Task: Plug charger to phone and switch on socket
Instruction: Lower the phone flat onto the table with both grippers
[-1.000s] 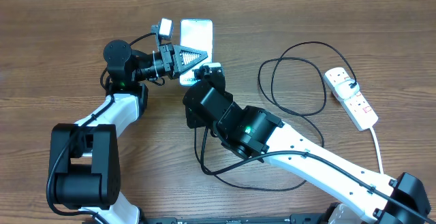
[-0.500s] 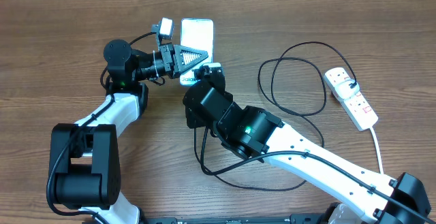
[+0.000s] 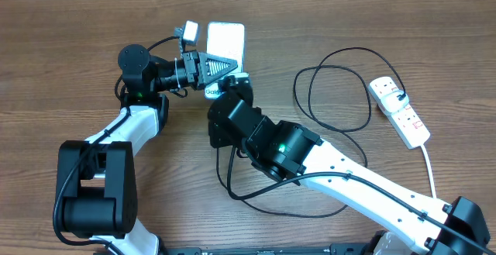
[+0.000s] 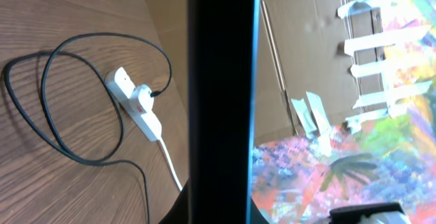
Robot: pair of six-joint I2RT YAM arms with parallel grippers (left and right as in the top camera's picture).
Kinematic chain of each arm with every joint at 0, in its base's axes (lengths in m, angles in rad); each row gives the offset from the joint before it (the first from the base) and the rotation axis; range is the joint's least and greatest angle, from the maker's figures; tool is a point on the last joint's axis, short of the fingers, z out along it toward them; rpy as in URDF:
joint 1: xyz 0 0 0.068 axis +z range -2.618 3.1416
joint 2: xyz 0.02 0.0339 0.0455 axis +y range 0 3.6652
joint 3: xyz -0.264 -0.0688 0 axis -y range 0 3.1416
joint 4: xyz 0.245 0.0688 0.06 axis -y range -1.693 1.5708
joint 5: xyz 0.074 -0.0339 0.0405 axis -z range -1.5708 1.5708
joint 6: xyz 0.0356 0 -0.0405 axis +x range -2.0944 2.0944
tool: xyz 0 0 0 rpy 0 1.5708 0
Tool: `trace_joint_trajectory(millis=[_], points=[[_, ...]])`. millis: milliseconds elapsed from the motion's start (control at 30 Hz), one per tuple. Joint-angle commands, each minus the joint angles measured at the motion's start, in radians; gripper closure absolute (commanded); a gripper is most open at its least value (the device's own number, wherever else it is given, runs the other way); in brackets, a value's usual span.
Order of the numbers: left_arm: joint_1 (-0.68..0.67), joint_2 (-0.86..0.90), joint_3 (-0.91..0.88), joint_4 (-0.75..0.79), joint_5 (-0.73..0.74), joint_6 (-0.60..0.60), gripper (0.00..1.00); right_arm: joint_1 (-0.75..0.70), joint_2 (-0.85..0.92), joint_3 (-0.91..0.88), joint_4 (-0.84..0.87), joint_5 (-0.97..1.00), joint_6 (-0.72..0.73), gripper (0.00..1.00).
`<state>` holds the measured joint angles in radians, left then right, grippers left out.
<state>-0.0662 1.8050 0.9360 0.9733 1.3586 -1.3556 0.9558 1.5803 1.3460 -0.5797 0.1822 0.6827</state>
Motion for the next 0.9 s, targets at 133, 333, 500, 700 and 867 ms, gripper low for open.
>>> trace_joint_trajectory(millis=[133,333,500,700,867], points=[[-0.096,0.0,-0.037,0.0,0.185,0.092,0.96,-0.014,-0.055,0.103,0.094,-0.109,-0.029,0.39],[-0.076,0.0,-0.037,-0.008,0.099,0.134,0.96,-0.014,-0.15,0.103,-0.038,-0.062,-0.029,0.15],[-0.08,0.0,-0.037,-0.106,-0.015,0.148,0.96,-0.015,-0.264,0.103,-0.17,0.072,-0.028,0.0],[-0.109,0.0,-0.037,-0.324,-0.206,0.209,0.96,-0.015,-0.381,0.103,-0.349,0.262,-0.021,0.0],[-0.177,0.0,-0.037,-0.419,-0.332,0.25,0.96,-0.015,-0.452,0.103,-0.509,0.372,0.081,0.0]])
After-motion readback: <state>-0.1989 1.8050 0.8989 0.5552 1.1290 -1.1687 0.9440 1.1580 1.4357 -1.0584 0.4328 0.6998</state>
